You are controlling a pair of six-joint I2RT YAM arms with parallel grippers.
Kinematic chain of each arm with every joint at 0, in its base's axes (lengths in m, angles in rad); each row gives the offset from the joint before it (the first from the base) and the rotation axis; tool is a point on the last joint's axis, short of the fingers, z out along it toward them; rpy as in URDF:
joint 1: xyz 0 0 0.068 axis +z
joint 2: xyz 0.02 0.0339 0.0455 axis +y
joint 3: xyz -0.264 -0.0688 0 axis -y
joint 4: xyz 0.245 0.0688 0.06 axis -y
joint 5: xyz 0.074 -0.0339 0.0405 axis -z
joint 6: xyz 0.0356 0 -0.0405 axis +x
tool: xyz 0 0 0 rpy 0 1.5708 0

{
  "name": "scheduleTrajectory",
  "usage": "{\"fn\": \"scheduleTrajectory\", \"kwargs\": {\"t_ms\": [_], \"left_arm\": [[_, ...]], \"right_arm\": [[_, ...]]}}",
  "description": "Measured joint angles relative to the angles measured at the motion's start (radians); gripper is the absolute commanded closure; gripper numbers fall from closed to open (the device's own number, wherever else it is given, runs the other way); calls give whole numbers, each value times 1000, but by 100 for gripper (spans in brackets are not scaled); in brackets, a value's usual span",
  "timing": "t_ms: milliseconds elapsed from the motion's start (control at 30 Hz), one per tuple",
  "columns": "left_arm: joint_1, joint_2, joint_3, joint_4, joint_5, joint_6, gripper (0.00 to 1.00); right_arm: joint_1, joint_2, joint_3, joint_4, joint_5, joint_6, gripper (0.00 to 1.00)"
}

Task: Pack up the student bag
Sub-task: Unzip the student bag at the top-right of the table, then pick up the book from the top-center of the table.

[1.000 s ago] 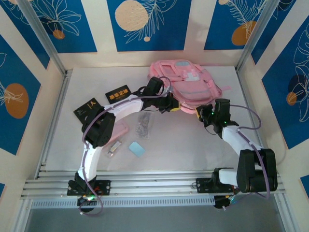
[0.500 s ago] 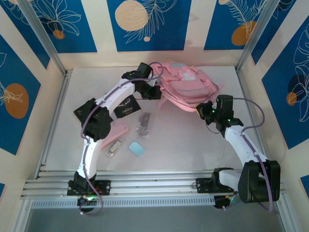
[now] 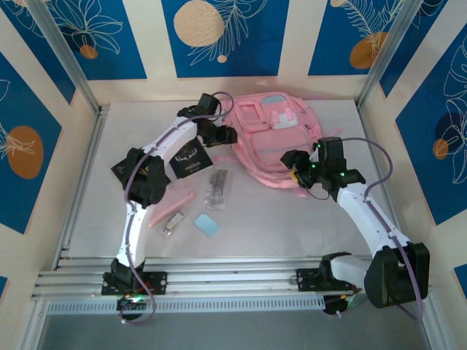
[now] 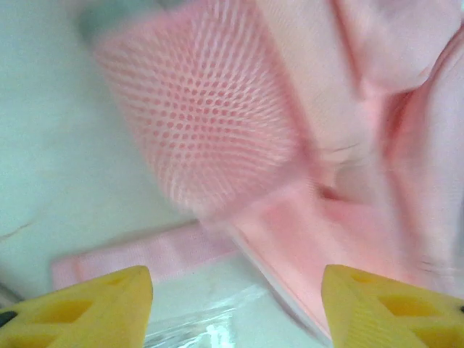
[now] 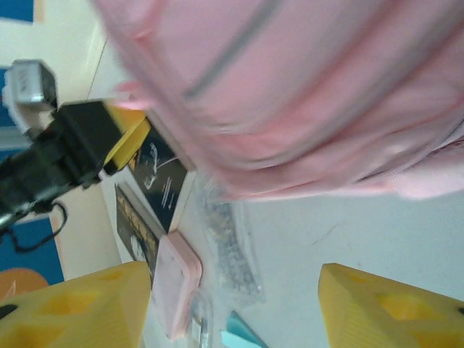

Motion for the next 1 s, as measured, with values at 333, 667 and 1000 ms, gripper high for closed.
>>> {"fn": "scheduleTrajectory", "kwargs": {"t_ms": [333, 667, 1000], "left_arm": [[120, -319, -435, 77, -50, -39, 28], [285, -380, -629, 183, -80, -140, 27], [299, -327, -629, 232, -119, -167, 35]], "right_arm": [[191, 355, 332, -39, -23, -154, 36], [362, 880, 769, -21, -39, -306, 46], [403, 1220, 1112, -107, -5, -359, 51]]}}
